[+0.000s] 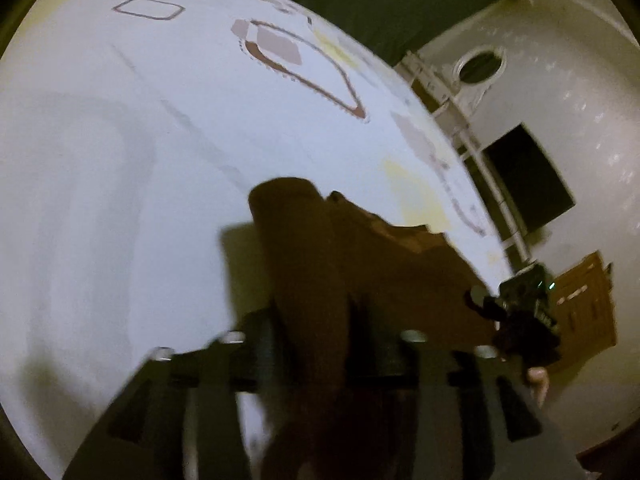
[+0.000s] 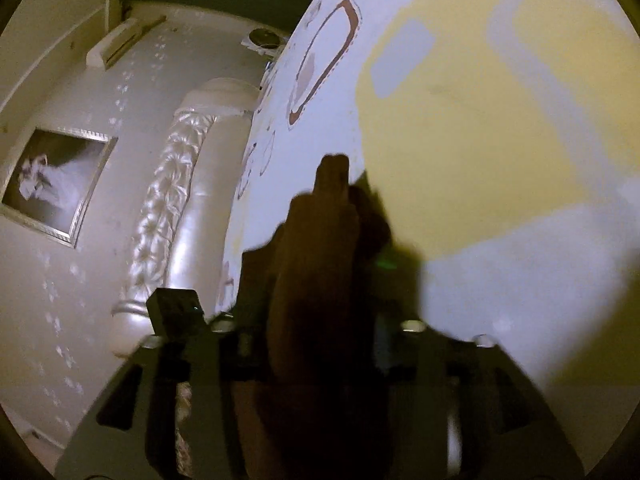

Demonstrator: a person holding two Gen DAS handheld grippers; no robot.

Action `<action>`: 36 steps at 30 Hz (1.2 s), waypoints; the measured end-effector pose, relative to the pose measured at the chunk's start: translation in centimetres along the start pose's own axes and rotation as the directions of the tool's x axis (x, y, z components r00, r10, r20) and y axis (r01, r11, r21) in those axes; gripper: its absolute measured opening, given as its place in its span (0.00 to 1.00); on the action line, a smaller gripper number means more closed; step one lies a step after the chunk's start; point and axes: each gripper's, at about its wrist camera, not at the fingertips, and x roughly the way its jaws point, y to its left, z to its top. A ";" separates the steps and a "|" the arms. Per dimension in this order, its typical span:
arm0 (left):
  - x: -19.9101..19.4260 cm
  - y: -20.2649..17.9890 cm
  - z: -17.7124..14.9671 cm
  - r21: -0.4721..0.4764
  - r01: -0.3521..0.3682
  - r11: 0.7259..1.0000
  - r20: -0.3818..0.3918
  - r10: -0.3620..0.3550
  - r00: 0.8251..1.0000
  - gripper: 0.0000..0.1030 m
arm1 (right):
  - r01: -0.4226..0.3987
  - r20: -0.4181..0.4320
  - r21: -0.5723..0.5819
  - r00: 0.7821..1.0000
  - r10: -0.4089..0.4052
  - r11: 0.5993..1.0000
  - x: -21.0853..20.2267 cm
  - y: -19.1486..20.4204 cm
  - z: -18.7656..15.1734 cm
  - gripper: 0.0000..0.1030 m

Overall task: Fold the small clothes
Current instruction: 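Lower the folded sweater onto the bed and open both tools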

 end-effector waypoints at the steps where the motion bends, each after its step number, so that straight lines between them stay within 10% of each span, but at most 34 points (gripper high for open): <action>1: -1.2 0.0 -0.9 -0.009 0.015 1.000 0.010 -0.015 1.000 0.61 | 0.008 0.003 -0.012 1.000 -0.008 1.000 -1.3 0.1 -0.8 0.57; 15: -3.9 -2.5 -11.2 -0.161 0.183 0.970 -0.076 -0.197 0.977 0.74 | -0.049 -0.107 0.018 0.993 0.051 0.999 -4.1 0.9 -10.4 0.72; 17: -3.0 -2.7 -11.1 -0.166 0.172 0.971 -0.095 -0.189 0.977 0.45 | -0.049 -0.101 0.022 0.994 0.051 0.999 -3.4 1.0 -10.7 0.61; 19: -2.4 -2.4 -11.3 -0.190 0.101 0.977 -0.132 -0.127 0.983 0.21 | -0.038 -0.144 0.052 0.989 0.045 0.998 -2.3 0.5 -11.1 0.12; 36: -6.4 -0.6 -13.5 -0.177 0.081 0.981 -0.120 -0.103 0.987 0.19 | -0.002 -0.144 0.099 0.989 0.016 0.995 -3.8 -0.3 -16.3 0.10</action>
